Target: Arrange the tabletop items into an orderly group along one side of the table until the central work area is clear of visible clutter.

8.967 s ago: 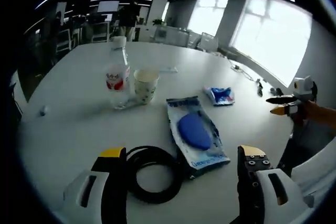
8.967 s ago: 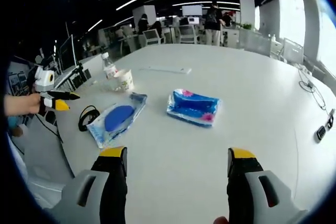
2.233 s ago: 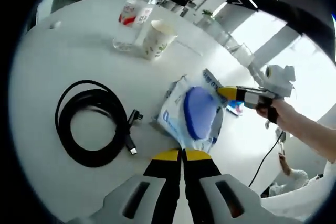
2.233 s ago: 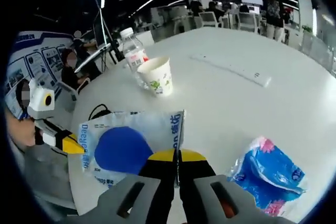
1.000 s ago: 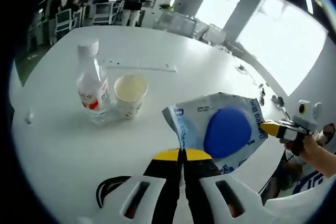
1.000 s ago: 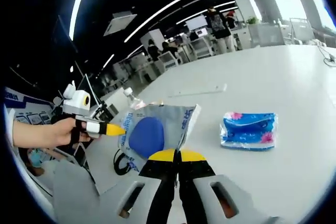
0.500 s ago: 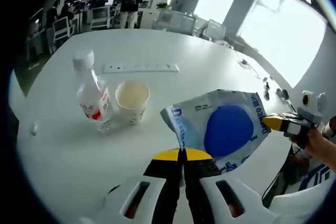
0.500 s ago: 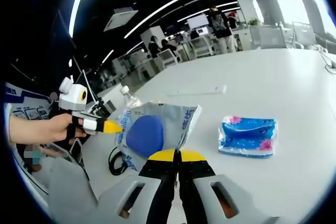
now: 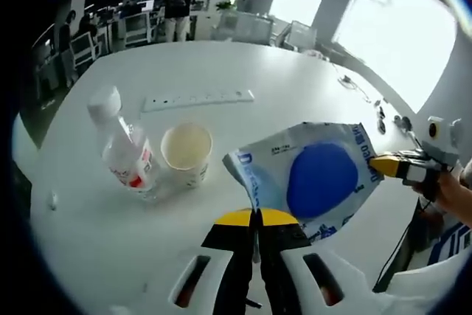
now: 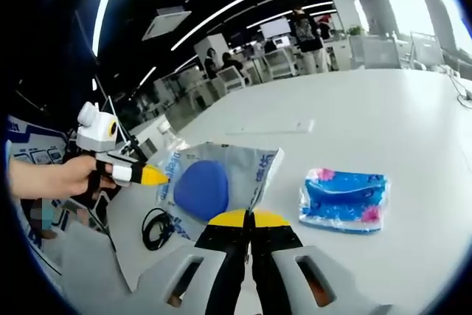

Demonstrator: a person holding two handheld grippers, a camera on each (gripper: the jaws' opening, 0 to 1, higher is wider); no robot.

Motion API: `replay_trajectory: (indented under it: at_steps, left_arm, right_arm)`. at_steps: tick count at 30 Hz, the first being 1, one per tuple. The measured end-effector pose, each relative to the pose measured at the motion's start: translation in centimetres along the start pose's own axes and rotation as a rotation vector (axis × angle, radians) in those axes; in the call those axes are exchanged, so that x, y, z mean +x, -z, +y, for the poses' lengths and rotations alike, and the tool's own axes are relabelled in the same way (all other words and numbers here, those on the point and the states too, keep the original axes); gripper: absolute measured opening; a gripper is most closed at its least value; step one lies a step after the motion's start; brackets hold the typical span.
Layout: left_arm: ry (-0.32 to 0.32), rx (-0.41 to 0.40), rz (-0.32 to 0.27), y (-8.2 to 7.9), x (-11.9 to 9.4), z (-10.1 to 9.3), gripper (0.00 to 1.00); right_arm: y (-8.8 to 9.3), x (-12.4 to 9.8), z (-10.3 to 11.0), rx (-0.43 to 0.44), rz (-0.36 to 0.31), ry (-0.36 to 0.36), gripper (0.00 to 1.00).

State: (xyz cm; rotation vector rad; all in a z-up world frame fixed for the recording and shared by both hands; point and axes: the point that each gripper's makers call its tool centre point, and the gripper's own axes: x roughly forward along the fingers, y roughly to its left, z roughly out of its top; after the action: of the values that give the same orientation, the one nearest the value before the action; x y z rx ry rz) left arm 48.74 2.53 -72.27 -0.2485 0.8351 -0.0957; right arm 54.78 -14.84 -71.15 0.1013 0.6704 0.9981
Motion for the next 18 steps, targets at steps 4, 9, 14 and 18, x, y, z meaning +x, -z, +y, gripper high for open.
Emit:
replay_trajectory:
  at_steps: [4,9,14,18]
  left_arm:
    - [-0.003,0.015,0.007,-0.3,0.4,0.2,0.0]
    - [-0.007,0.013,0.009,-0.5,0.7,0.4,0.0]
    - [-0.013,0.029,0.015,-0.8,1.1,0.6,0.0]
    - [-0.02,0.044,0.023,-0.9,1.6,0.7,0.0]
  right_arm:
    - [-0.1,0.4,-0.3,-0.006,0.005,0.001,0.0]
    - [-0.3,0.8,-0.5,-0.012,0.006,0.004,0.0]
    - [-0.3,1.1,-0.8,-0.009,0.012,0.01,0.0]
    - [-0.3,1.5,-1.1,-0.009,0.013,0.018,0.0]
